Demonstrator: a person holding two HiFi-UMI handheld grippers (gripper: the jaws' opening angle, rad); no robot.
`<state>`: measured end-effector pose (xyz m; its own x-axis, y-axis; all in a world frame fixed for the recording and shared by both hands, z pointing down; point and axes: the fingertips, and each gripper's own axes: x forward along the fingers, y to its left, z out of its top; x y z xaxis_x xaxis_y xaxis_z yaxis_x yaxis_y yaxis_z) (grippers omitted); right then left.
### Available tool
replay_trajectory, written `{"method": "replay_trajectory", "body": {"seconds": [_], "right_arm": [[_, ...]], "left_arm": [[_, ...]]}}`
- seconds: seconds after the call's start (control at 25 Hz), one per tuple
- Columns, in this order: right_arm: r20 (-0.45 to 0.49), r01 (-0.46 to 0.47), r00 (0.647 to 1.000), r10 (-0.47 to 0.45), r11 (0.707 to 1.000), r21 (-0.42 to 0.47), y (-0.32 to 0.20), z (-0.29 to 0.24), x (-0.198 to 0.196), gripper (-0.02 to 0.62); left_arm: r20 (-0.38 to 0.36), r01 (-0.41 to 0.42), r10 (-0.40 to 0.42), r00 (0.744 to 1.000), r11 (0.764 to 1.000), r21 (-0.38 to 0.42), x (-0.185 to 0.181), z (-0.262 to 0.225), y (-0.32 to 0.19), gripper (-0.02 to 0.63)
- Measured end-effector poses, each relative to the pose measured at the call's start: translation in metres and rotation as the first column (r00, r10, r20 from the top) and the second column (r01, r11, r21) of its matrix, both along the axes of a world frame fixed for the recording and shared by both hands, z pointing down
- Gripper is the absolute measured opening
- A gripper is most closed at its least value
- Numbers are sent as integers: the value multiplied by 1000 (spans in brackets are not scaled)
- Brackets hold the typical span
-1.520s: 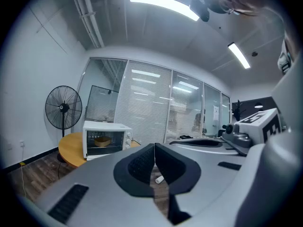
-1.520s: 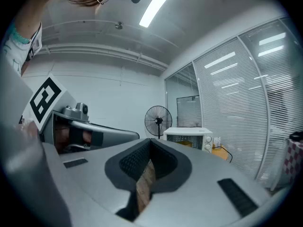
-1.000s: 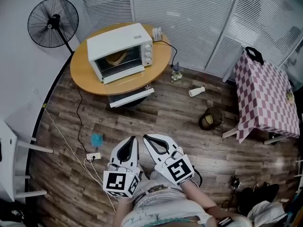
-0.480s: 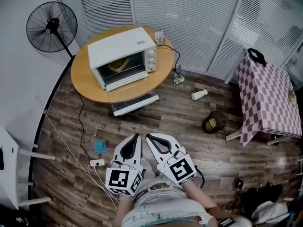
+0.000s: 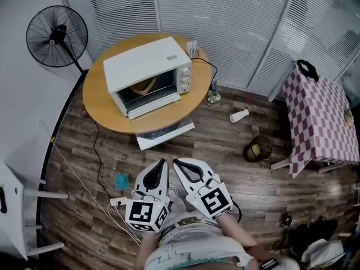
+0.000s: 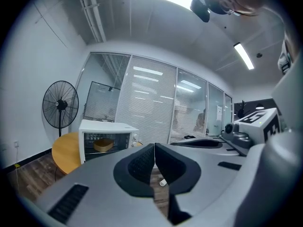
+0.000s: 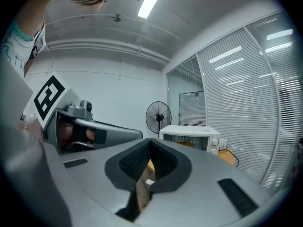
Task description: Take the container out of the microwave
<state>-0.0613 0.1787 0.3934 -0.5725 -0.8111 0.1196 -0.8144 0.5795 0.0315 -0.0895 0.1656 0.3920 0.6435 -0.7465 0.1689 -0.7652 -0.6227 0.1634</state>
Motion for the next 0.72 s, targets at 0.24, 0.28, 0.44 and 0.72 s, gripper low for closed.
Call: {"method": "replay_trajectory", "body": {"seconds": [0.24,0.28,0.44,0.72], "right_arm": [[2,-21,1000,21,1000,-13,-31,2,-7,-8],[3,-25,1000,25,1000,-13,-35,2,-8,-8],[-1,-35,999,35,999,-7,-53,2,-18,-8],[-10,-47,999,46,999,-6,-75,4,-40,-8]], "left_arm": [[3,-32,32,999,999,-9,-4,2,-28,15],[3,-39,39,999,999,-9,-5,2,-33,15],[-1,-57,57,998,998,-10,-13,5,-50,14],[1,-76,76,997,997,-10,-35,8,-73,14]]}}
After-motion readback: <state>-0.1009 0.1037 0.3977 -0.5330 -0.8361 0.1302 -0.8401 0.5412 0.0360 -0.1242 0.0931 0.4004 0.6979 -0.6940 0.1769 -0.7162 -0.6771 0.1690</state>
